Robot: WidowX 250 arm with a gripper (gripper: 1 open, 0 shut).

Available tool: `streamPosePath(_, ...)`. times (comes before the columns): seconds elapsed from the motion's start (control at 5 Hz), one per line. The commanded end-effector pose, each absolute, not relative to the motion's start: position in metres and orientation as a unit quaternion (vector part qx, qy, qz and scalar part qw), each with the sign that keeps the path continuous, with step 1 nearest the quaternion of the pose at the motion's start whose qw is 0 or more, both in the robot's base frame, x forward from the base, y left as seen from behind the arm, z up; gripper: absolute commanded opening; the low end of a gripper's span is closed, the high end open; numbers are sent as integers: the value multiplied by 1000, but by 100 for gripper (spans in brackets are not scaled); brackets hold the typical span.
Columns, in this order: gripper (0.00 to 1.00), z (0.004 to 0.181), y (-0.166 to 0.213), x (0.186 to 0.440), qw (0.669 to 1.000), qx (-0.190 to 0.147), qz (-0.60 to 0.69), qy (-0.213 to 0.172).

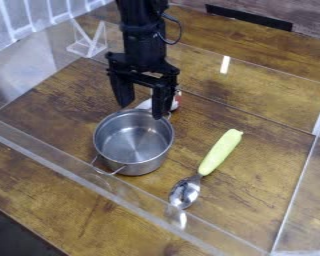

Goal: Put the mushroom in the silver pot

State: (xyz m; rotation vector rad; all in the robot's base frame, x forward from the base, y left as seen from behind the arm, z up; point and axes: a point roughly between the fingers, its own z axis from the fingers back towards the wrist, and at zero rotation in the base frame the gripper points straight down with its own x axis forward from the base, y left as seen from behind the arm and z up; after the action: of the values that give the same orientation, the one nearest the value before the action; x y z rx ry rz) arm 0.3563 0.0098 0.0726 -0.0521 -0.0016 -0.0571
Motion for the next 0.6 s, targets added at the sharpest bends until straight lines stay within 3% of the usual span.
streamPosePath(0.0, 100, 96, 20, 375, 998, -27, -46, -36)
streamPosePath(0.4, 100, 95, 32, 383, 996, -32, -75, -40)
